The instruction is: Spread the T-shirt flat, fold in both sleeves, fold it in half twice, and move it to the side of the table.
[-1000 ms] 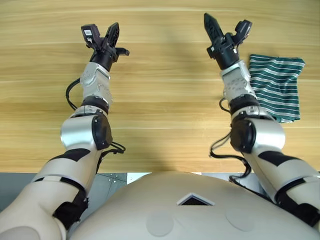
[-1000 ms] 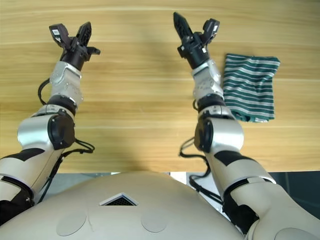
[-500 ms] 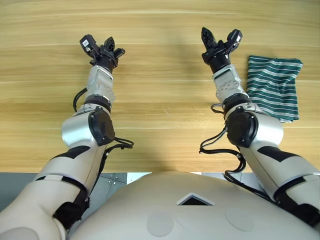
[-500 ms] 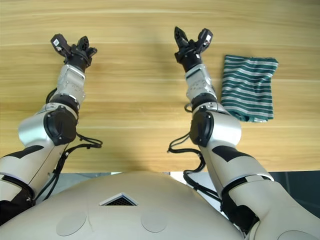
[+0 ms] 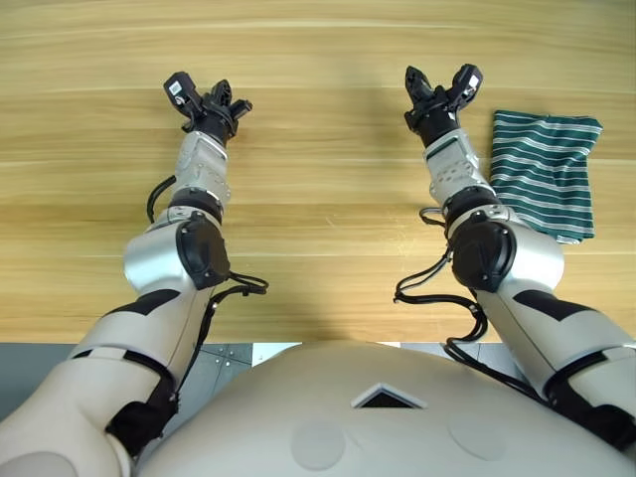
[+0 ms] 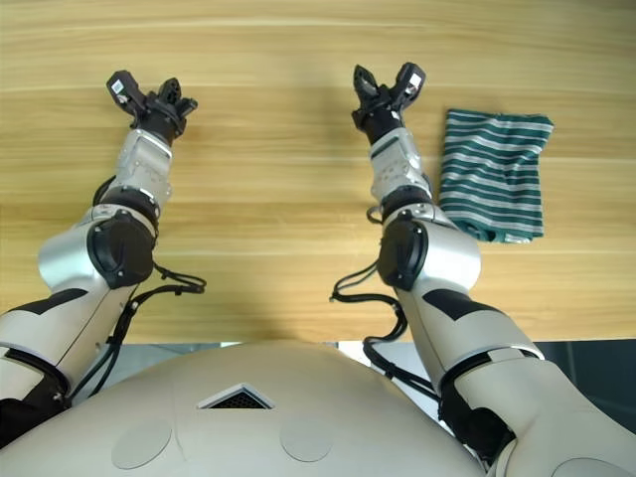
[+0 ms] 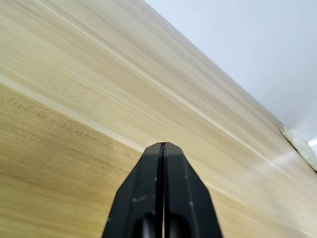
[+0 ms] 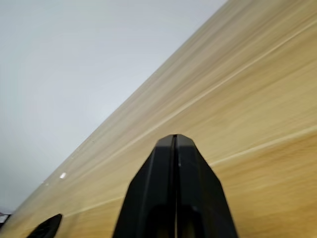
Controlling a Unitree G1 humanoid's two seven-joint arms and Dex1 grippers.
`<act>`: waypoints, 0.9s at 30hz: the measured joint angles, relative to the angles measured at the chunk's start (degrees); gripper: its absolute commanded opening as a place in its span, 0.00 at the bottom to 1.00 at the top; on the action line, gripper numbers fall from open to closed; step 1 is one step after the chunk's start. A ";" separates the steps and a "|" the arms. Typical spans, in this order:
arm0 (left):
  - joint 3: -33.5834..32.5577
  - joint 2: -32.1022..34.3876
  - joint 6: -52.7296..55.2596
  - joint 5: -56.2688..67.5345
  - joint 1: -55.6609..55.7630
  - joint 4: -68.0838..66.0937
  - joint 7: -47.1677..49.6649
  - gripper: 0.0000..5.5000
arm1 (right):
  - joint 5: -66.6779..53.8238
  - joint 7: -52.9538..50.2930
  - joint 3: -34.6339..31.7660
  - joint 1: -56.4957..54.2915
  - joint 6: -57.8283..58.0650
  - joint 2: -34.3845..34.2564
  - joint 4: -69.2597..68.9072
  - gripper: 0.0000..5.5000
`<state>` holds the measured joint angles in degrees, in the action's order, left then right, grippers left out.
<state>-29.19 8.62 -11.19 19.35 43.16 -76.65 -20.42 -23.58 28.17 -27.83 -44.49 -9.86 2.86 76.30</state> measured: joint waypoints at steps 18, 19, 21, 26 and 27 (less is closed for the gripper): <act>-0.36 -0.44 0.28 -2.27 1.56 -0.05 2.34 0.00 | 3.36 -3.14 -0.76 -0.53 -0.27 0.08 0.35 0.00; -0.38 -0.44 0.29 -2.29 1.56 -0.05 2.37 0.00 | 3.49 -3.17 -0.78 -0.62 -0.28 0.08 0.41 0.00; -0.40 -0.44 0.31 -2.35 1.57 -0.06 2.45 0.00 | 4.11 -3.23 -0.81 -0.65 -0.27 0.08 0.44 0.00; -0.39 -0.44 0.31 -3.05 1.57 -0.07 2.70 0.00 | 4.51 -3.32 -0.93 -0.65 -0.28 0.07 0.46 0.00; -0.38 -0.44 0.31 -3.44 1.57 -0.08 2.75 0.00 | 4.56 -3.33 -0.94 -0.65 -0.28 0.07 0.46 0.00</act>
